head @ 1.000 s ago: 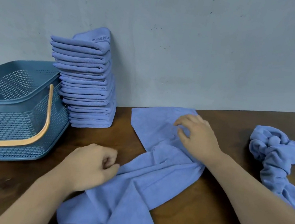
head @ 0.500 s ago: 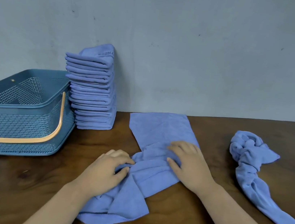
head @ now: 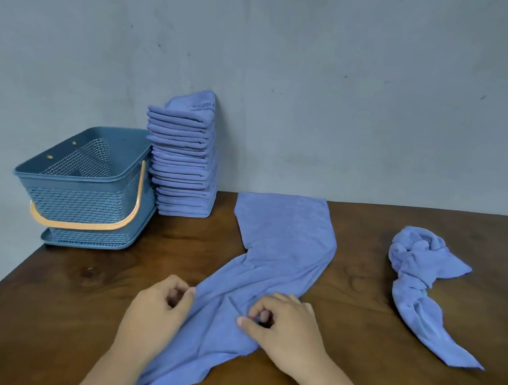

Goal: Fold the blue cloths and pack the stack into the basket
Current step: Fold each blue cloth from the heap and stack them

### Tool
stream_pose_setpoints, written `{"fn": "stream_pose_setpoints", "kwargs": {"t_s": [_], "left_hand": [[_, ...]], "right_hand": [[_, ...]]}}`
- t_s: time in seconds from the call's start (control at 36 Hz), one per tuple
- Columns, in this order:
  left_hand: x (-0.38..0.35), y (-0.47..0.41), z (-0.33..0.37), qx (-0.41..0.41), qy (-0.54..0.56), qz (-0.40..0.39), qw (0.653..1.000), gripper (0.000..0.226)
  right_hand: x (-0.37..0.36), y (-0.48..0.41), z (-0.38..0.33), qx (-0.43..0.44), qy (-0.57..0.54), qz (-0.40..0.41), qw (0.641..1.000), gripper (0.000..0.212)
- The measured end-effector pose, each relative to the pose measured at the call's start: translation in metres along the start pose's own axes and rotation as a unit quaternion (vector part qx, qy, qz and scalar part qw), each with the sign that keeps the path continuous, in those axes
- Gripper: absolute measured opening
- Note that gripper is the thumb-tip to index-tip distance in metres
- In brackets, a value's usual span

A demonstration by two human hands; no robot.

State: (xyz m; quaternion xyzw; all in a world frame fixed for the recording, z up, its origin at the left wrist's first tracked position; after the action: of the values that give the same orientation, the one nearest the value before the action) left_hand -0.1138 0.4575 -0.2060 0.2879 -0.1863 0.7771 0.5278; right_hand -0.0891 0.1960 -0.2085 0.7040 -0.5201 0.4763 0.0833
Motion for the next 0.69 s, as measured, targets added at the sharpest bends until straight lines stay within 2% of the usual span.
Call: {"fn": "stream_pose_setpoints", "kwargs": {"t_s": [0.11,0.22,0.28,0.33,0.42,0.5,0.53,0.58,0.69], "left_hand": [[-0.003,0.006,0.003,-0.035,-0.119,0.048,0.991,0.02],[-0.003,0.002,0.002,-0.028,-0.148,0.063,0.987,0.019],[-0.004,0.001,0.002,-0.031,-0.162,0.07,0.984,0.016],[-0.006,0.001,0.005,-0.042,-0.175,0.073,0.981,0.013],[-0.006,0.005,0.008,-0.052,-0.168,0.073,0.982,0.011],[-0.005,0.007,0.007,-0.046,-0.156,0.06,0.985,0.017],[-0.004,0.008,0.006,-0.04,-0.145,0.053,0.987,0.018],[-0.001,0.009,0.004,-0.032,-0.101,0.042,0.993,0.018],[0.007,0.013,0.001,-0.014,0.039,0.005,0.999,0.016]], "right_hand": [[-0.007,0.003,-0.002,-0.013,-0.048,0.002,0.999,0.024],[0.003,0.019,-0.002,-0.053,-0.146,0.022,0.988,0.021],[0.006,0.028,-0.003,-0.071,-0.159,0.031,0.984,0.019],[0.006,0.028,-0.007,-0.078,-0.128,0.029,0.988,0.024],[-0.003,0.02,-0.018,-0.081,-0.026,-0.005,0.996,0.037],[-0.012,0.012,-0.028,-0.072,-0.018,-0.018,0.997,0.024],[-0.011,0.012,-0.028,-0.067,-0.05,-0.01,0.996,0.019],[-0.002,0.018,-0.027,-0.063,-0.182,0.032,0.981,0.018],[0.032,0.047,-0.015,-0.089,-0.377,0.116,0.915,0.024]]}}
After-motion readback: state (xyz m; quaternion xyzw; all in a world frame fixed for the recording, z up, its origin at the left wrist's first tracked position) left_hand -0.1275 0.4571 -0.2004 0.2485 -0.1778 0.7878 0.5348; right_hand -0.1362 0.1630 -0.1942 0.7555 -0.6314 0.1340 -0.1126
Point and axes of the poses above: each hand's wrist, its own y-axis away from the middle knuckle, its own x-axis out of the back of the hand, z = x × y, the point moved 5 cm from there along -y, towards the middle knuckle, and after that the axes turned 15 degrees about x, right-handed, at the moved point
